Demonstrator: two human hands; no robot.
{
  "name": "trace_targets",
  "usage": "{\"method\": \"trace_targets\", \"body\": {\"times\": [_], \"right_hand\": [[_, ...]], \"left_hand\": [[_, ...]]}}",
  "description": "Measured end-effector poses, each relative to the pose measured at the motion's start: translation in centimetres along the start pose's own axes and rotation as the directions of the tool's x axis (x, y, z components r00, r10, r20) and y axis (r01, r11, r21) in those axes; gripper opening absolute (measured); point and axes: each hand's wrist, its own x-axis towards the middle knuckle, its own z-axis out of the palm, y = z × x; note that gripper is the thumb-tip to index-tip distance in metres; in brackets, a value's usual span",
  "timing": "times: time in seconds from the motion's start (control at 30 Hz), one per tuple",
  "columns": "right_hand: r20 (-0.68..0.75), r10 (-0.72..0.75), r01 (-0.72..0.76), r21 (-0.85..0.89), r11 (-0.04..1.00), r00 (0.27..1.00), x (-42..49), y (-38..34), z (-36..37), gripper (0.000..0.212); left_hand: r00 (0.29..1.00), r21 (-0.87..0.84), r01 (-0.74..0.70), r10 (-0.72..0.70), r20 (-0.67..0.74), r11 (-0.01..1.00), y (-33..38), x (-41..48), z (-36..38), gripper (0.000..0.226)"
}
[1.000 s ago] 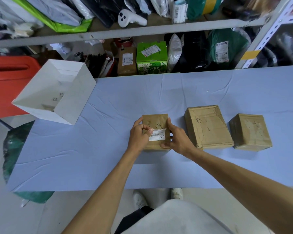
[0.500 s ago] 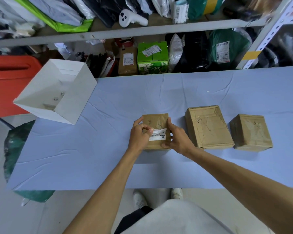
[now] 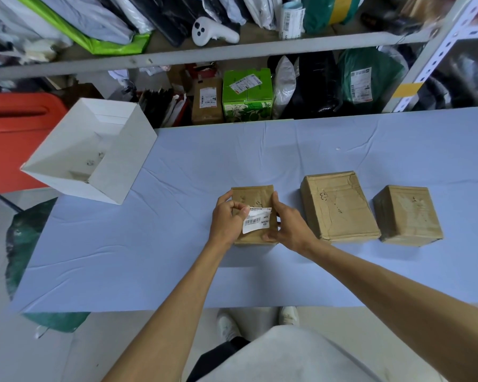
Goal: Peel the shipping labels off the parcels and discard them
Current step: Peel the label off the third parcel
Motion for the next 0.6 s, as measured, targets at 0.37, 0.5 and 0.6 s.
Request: {"method": "trace_targets", "body": {"times": [0.37, 0.5, 0.6], "right_hand": [[-0.001, 0.062, -0.062, 0.061, 0.996, 0.998, -0.16, -0.05, 0.02, 0.109], [-0.003, 0.051, -0.051, 0.044, 0.998, 0.999, -0.32, -0.28, 0.11, 0.107], [0.001, 0.052, -0.052, 0.045, 0.998, 0.999, -0.54, -0.34, 0.00, 0.107]], "left_hand": [[0.999, -0.067, 0.035, -0.036, -0.024, 0.997, 0.20, -0.20, -0.14, 0.017], [0.999, -0.151, 0.027, -0.033, -0.037, 0.988, -0.28, -0.25, 0.07, 0.011], [0.996, -0.348, 0.068, -0.085, -0.034, 0.935, 0.03, -0.37, -0.07, 0.010]]}}
